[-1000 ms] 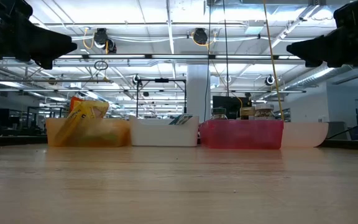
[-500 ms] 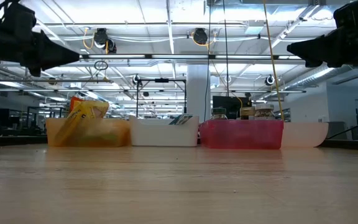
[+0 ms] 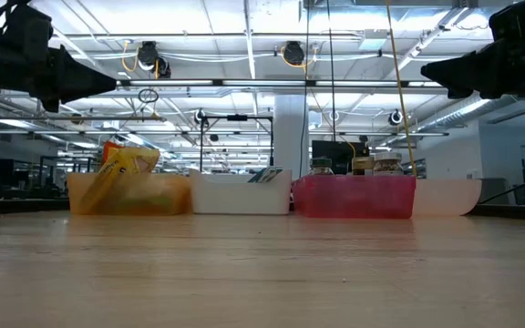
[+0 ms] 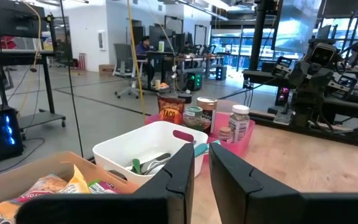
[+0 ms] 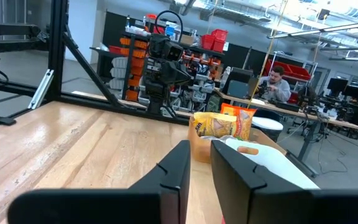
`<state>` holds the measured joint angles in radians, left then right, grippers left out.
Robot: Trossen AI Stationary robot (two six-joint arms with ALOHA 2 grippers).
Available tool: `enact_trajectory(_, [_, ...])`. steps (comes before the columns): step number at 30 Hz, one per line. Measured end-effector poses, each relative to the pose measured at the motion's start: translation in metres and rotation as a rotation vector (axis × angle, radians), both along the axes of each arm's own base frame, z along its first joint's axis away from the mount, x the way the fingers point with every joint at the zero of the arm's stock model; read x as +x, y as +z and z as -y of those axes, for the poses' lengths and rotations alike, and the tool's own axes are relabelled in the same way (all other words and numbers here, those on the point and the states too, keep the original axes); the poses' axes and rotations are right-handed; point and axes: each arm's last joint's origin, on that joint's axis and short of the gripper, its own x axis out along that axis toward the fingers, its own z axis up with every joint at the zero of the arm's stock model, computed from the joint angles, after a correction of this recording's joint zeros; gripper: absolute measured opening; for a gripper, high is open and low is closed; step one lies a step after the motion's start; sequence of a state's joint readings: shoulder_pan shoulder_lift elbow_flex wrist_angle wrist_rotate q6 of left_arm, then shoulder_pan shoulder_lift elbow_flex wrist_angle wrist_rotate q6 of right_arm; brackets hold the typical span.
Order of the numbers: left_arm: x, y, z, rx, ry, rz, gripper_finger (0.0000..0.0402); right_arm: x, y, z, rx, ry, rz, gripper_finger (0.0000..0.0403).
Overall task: Pick & Place Food Item
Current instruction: Return to Home Position
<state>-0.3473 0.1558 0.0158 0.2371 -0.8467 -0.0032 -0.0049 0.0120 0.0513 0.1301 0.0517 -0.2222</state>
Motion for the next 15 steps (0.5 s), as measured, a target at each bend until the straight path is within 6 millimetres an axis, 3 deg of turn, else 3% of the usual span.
enact_trajectory(15, [0.0000,0.0000,0.0000,-0.002,0.000,0.001,0.0051,0.0000,0.0000,0.0000,0.000,0.000,0.000,0.0055])
